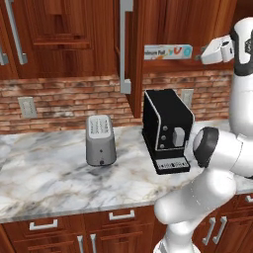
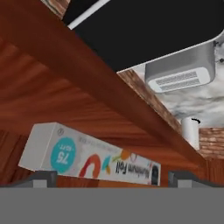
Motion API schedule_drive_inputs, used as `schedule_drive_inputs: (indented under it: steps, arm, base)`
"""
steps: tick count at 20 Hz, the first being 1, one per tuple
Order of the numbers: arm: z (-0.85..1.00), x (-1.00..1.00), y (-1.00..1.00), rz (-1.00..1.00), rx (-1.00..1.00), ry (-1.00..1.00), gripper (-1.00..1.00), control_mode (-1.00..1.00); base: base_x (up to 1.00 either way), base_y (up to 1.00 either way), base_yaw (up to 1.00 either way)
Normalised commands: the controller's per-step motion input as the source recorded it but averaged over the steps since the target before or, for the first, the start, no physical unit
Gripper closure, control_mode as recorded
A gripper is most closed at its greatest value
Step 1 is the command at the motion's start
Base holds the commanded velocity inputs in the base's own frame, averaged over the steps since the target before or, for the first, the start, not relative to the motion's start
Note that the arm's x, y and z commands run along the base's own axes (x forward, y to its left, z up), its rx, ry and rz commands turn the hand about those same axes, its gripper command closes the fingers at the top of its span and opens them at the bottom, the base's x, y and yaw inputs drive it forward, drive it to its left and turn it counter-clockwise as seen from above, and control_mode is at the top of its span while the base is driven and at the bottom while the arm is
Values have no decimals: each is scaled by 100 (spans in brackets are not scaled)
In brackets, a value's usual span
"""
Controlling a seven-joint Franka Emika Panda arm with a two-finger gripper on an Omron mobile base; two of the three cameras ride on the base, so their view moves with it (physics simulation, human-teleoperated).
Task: Retrieve the tupperware and aluminum foil from the cabinet and place them on the dining counter near the plate with onions to prepare for storing leftovers.
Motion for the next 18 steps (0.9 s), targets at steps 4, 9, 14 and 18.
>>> schedule_drive_inputs:
  steps: [4,9,14,18]
  arm:
    - [0,50,-3,1,3,1,-100,-100]
    - [0,50,-18,2,6,0,-100,-100]
    - [0,48,-18,4,4,0,-100,-100]
    - [0,37,-1,12,0,0,-100,-100]
  base:
    - [0,0,0]
    - [0,0,0]
    - [0,0,0]
    - [0,0,0]
